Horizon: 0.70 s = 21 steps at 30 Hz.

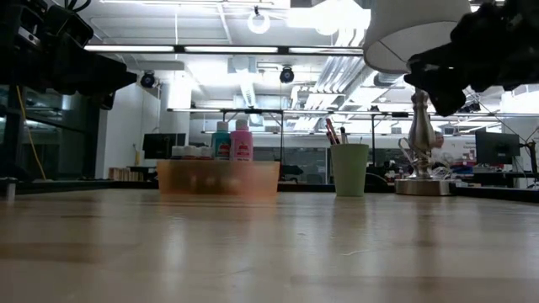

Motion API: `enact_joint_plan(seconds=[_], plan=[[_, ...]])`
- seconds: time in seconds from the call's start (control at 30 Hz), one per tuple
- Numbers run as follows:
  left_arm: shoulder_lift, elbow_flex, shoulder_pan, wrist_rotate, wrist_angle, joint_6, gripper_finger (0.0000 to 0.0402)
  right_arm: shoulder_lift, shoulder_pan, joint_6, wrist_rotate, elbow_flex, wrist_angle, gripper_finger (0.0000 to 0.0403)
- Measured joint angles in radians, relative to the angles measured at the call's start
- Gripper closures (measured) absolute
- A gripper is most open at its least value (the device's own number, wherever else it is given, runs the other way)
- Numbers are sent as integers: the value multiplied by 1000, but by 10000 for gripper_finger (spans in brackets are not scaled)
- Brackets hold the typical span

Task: Pick & Place Paint Supplies
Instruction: Return to Home Position

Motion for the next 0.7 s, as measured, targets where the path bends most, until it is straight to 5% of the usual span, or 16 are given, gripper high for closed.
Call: enact_joint_plan(seconds=[0.7], plan=[[0,0,0,0,0,0,275,-178,0,-31,-42,-29,-61,198]])
